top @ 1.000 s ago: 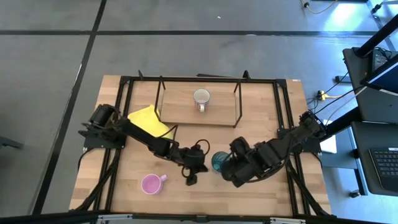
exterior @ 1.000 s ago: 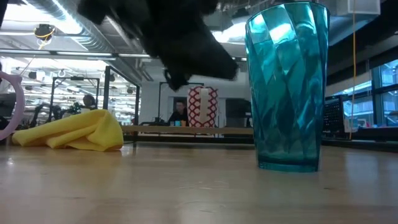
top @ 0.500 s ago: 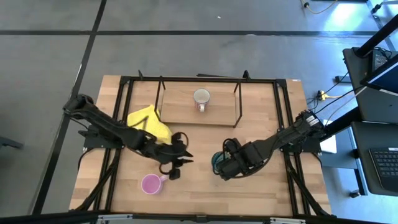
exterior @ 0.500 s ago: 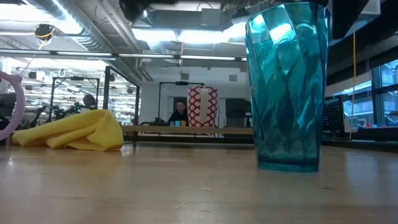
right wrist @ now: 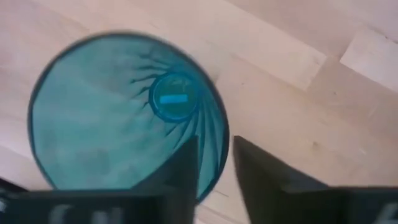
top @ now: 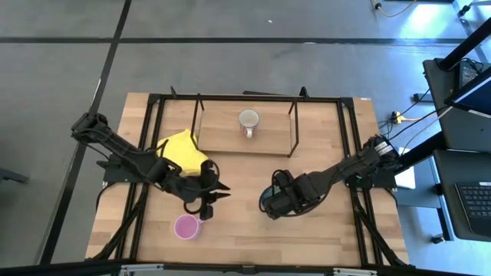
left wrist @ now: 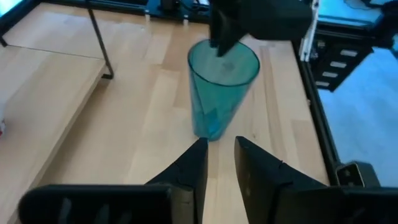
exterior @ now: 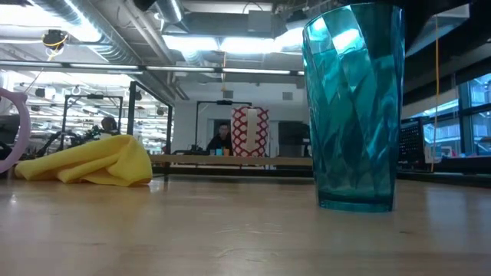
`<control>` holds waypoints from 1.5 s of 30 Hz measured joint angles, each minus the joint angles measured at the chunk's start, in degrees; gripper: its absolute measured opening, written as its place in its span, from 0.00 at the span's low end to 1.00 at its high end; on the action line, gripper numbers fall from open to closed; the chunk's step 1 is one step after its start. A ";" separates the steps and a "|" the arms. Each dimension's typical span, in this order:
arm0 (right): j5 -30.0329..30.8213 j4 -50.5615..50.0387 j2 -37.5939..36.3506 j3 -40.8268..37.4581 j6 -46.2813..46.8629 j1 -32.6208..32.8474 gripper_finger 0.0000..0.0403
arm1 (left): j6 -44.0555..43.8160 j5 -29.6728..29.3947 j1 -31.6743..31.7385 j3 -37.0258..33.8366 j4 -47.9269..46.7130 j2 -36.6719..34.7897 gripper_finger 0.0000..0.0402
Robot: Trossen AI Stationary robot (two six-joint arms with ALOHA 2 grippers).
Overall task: Stack small to large cups/mugs on shelf
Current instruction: Put the blue cup on the shelf
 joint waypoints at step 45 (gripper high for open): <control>-4.31 -15.60 -2.84 12.32 -48.18 -51.12 0.03 | -7.09 -0.12 -0.53 0.02 -7.06 -7.48 0.00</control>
